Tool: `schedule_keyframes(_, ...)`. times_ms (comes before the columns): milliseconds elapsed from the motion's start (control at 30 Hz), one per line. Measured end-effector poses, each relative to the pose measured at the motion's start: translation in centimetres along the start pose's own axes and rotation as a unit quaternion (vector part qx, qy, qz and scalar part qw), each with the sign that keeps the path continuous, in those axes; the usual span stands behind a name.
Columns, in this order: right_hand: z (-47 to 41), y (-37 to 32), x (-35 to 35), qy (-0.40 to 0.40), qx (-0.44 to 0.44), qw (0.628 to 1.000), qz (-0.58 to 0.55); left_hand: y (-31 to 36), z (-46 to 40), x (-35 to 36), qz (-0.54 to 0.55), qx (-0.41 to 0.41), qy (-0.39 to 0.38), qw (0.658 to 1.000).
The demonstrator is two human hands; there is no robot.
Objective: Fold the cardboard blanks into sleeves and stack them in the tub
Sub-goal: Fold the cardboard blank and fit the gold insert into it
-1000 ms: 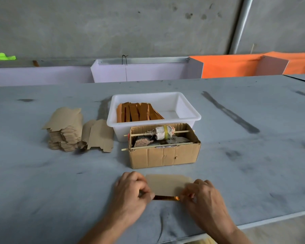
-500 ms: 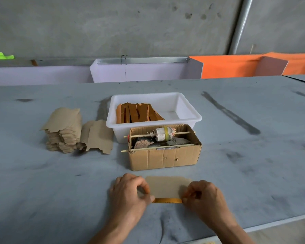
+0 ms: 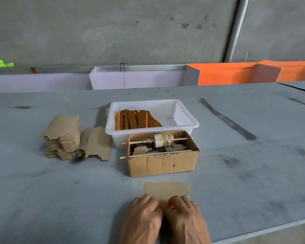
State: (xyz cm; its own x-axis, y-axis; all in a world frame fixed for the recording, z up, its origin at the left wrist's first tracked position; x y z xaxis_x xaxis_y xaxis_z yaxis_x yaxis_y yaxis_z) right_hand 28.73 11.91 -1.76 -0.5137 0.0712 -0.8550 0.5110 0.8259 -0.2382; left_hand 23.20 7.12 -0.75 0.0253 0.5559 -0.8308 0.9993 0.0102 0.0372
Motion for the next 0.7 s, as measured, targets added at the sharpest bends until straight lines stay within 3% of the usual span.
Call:
schedule_keyframes(67,0.0,-0.1,0.0,-0.017,-0.014,1.000,-0.021,-0.6,0.3,0.0,0.013,-0.021,-0.007,1.000)
schedule_keyframes(233,0.4,3.5,0.9,-0.124,0.085,0.987,-0.057,-2.6,1.5,0.7,0.067,-0.056,-0.050,0.995)
schedule_keyframes(333,0.0,4.7,0.7,-0.140,0.083,0.984,-0.073,-4.2,1.3,1.2,0.125,-0.146,-0.070,0.979)
schedule_keyframes(433,-2.3,6.1,0.7,-0.125,0.124,0.982,-0.073,-6.2,0.2,1.8,0.108,-0.228,-0.077,0.965)
schedule_keyframes(500,-3.4,6.5,1.7,-0.158,0.117,0.980,-0.042,-6.9,-0.5,2.4,0.089,-0.237,-0.081,0.964)
schedule_keyframes(600,-4.6,6.5,2.9,-0.204,0.112,0.972,-0.020,-7.2,-1.4,4.0,0.056,-0.232,-0.163,0.957)
schedule_keyframes(700,-5.3,7.0,3.2,-0.227,0.111,0.967,-0.029,-7.8,-1.8,4.5,0.085,-0.256,-0.189,0.944)
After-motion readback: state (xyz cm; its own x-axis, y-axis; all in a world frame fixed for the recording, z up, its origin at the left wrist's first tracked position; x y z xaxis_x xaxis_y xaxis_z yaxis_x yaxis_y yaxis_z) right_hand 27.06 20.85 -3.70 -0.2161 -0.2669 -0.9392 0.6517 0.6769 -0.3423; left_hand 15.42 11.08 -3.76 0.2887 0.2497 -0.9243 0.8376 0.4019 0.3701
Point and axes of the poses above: each hand's wrist, its own z-axis away from the middle knuckle, its own x-axis out of the palm, y = z × x, the point moved 8 cm from there along -z, towards the middle knuckle, and after that the axes turned 1 degree about x, right-handed, at the moved point
